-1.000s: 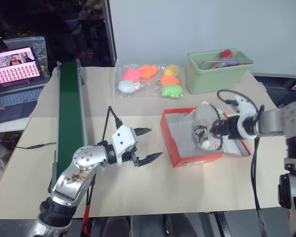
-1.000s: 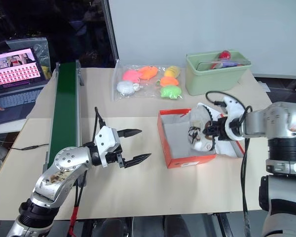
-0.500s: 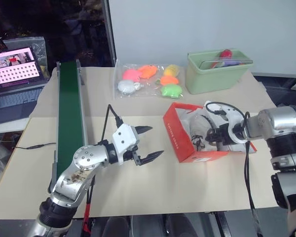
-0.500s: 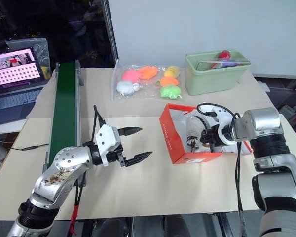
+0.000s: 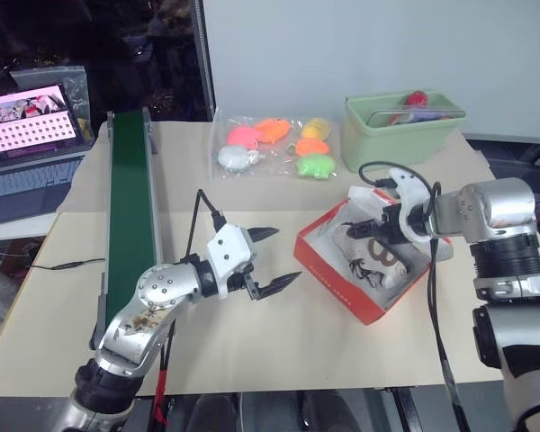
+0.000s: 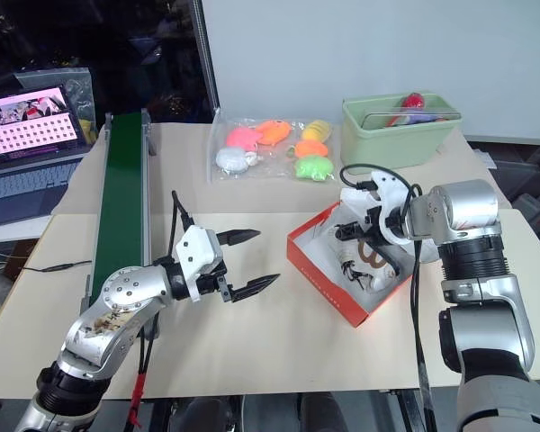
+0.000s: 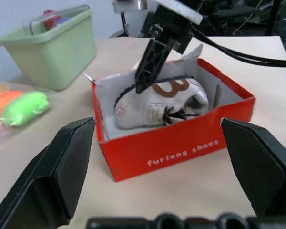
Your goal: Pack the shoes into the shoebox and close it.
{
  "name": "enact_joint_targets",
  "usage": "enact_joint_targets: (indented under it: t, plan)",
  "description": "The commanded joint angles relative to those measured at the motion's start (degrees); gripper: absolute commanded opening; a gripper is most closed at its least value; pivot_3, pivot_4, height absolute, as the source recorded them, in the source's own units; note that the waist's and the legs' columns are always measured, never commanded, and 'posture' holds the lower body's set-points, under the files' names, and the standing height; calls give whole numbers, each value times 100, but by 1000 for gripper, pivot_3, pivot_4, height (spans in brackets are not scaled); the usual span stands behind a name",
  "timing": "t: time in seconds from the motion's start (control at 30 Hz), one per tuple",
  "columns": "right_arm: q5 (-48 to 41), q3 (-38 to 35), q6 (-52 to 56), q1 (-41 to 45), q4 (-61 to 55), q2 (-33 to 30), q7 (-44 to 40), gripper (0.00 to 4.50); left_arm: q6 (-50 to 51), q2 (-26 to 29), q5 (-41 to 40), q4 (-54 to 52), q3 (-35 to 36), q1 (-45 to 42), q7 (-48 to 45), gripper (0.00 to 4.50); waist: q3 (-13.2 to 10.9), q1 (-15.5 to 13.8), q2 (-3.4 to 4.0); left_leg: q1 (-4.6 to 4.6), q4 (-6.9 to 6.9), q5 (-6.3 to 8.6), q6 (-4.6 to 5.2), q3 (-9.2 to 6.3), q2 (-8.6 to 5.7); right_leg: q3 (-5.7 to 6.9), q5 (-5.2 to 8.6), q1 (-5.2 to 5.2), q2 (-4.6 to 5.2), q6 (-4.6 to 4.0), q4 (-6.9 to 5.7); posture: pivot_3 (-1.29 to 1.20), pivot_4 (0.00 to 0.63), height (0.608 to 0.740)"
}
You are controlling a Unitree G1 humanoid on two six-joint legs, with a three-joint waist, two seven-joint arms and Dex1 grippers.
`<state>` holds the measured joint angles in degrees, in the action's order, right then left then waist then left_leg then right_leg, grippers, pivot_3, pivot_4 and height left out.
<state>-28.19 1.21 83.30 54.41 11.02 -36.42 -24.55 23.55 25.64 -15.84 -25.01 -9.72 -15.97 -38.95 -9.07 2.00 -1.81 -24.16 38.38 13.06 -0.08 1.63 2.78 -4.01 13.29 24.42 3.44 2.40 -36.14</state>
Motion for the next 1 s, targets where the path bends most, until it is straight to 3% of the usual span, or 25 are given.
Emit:
enact_joint_targets:
  t: [0.03,0.2,0.33,0.47,0.63,1.0]
  plan:
    - [147,-467,-247,72,-1147,35,374,4455,-159,-242,303,212,464,-248,785,4500,0,-10,1,-1,1,0,0,-1,0,0,0,2,0,0,-3,0,150,729]
    - [196,-597,-1025,-218,-2126,249,436,4455,46,-725,664,389,1146,-454,2073,4500,0,-44,0,-4,1,0,0,-5,0,3,0,2,1,1,1,0,150,729]
    - [-315,-322,-2874,-1494,-3905,437,-907,4455,587,-1074,1447,413,1941,-480,3755,4500,0,-81,0,-4,-3,0,0,-10,0,6,-1,1,1,3,1,0,150,729]
    - [-291,44,-4070,-2635,-4236,402,-1894,4455,1147,-1234,1812,250,2232,-340,4438,4500,0,-114,-1,-4,-2,1,0,-16,0,9,-2,-2,1,5,0,0,150,729]
    - [312,531,-5231,-3210,-3574,414,-2276,4455,1547,-1268,1857,81,2294,-94,4464,4500,0,-128,-3,1,45,1,-2,-14,-4,9,-16,-25,5,21,-1,0,150,729]
    - [32,611,-5436,-3213,-2978,940,-2627,4455,1706,-1181,1754,172,2636,258,4377,4500,-1,-128,-4,11,39,-1,-6,-11,0,3,-26,-24,-2,15,-3,0,150,729]
